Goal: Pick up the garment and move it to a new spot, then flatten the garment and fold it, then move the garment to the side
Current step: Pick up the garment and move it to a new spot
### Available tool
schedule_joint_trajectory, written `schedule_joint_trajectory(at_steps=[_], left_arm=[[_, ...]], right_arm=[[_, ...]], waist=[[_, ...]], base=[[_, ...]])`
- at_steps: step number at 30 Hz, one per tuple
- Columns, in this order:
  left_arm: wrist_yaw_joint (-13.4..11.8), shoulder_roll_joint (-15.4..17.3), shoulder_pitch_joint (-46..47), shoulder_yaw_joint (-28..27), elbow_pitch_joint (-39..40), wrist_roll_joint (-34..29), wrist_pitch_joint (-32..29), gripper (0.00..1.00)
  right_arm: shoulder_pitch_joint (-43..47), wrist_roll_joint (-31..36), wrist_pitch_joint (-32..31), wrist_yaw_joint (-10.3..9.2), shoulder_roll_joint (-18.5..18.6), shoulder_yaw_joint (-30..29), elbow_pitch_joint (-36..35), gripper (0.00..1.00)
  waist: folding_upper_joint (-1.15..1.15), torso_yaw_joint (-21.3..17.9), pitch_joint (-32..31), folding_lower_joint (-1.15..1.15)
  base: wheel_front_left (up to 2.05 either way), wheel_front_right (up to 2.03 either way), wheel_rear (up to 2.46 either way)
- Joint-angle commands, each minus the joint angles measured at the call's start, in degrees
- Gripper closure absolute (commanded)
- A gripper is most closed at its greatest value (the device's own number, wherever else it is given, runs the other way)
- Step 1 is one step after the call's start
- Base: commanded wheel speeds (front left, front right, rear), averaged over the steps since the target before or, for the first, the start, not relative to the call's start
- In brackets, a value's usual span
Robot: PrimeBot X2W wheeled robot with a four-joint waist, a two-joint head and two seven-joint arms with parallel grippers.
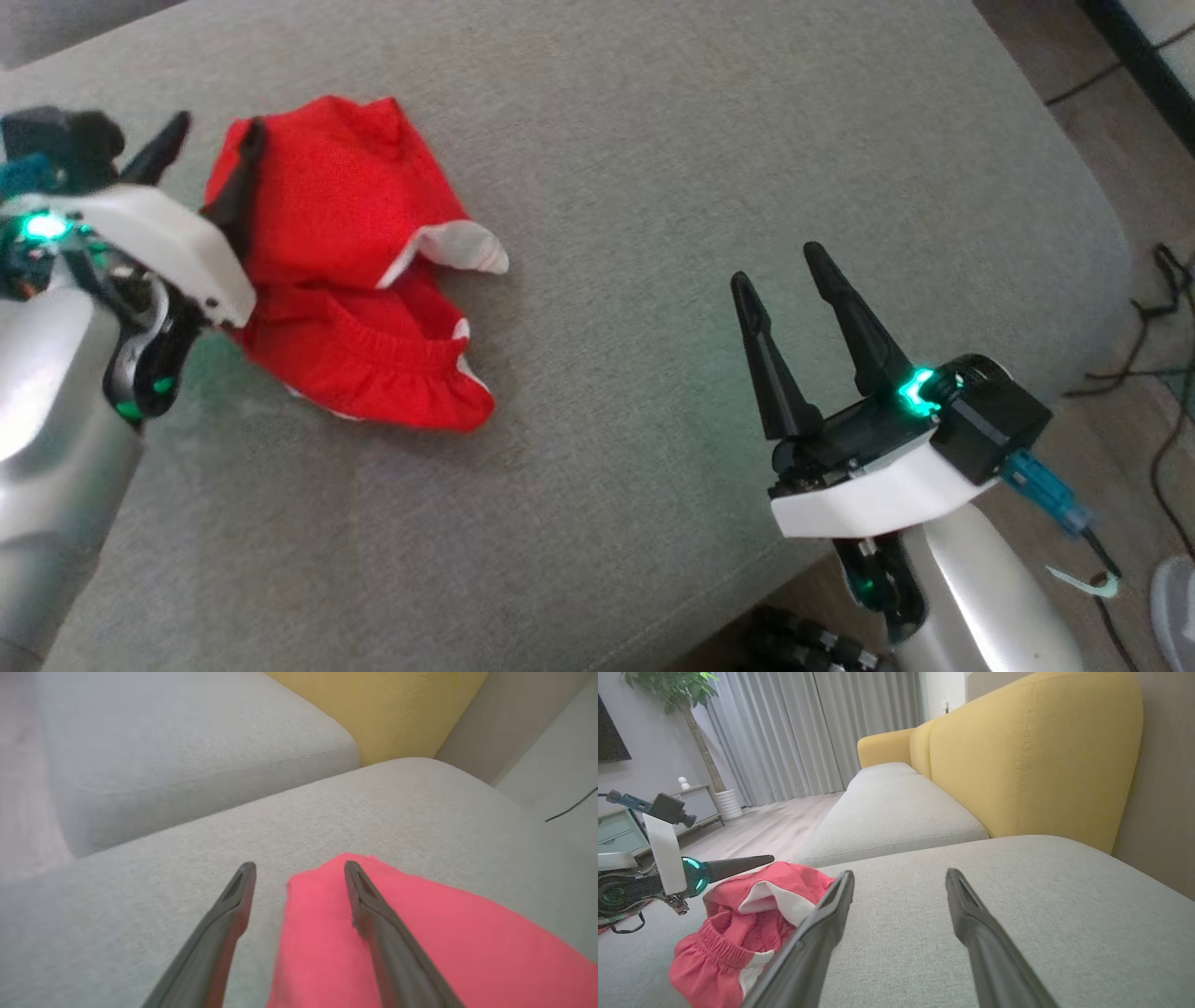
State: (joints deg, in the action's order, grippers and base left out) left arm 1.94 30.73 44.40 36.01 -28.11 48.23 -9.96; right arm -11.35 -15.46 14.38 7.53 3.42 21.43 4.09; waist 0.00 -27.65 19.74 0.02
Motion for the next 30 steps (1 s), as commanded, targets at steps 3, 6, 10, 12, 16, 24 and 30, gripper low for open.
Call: schedule_joint_trajectory(at_steps=[3, 6, 10, 12, 16, 24, 30], left_arm=[[-0.58, 2.27, 3.1, -1.44, -0.82, -3.25, 5.07, 0.0], [-1.82, 0.95, 1.06, -1.42, -1.18, -5.14, 11.85, 0.0], [-4.86, -1.11, -4.11, -1.55, 1.15, -7.1, 20.82, 0.0], [-7.41, -3.19, -9.56, -2.13, 4.3, -7.63, 23.87, 0.0], [-9.98, -5.54, -17.36, -3.02, 9.49, -9.62, 24.86, 0.0], [-10.84, -9.38, -32.54, -9.62, 17.46, -18.39, 24.94, 0.0], [-9.78, -12.68, -43.17, -16.18, 18.67, -22.89, 24.95, 0.0]], right_arm=[[-1.4, 1.03, 0.62, -0.04, -0.54, 0.41, -1.72, 0.0], [-0.86, 2.37, 0.62, -0.04, -0.54, -0.87, -1.2, 0.0], [0.33, 5.73, 0.62, -0.04, -0.54, -3.94, -0.1, 0.0], [1.98, 7.58, 0.62, -0.04, -0.54, -6.91, 0.63, 0.0], [4.46, 11.21, 0.62, -0.04, -0.54, -10.36, 1.71, 0.0], [7.55, 14.28, 0.62, -0.04, -0.35, -14.57, 4.29, 0.0], [9.61, 14.35, 0.62, -0.04, -0.38, -15.33, 7.72, 0.0]], waist=[[0.0, 2.12, -1.45, -0.02], [0.0, 4.48, -3.67, -0.02], [0.0, 8.2, -7.53, -0.02], [0.0, 11.25, -10.61, -0.02], [0.0, 15.75, -13.81, -0.02], [0.0, 22.17, -17.09, -0.02], [0.0, 24.87, -19.01, -0.02]], base=[[0.0, 0.0, 0.0], [0.0, 0.0, 0.0], [0.0, 0.0, 0.0], [0.0, 0.0, 0.0], [0.0, 0.0, 0.0], [0.0, 0.0, 0.0], [0.0, 0.0, 0.0]])
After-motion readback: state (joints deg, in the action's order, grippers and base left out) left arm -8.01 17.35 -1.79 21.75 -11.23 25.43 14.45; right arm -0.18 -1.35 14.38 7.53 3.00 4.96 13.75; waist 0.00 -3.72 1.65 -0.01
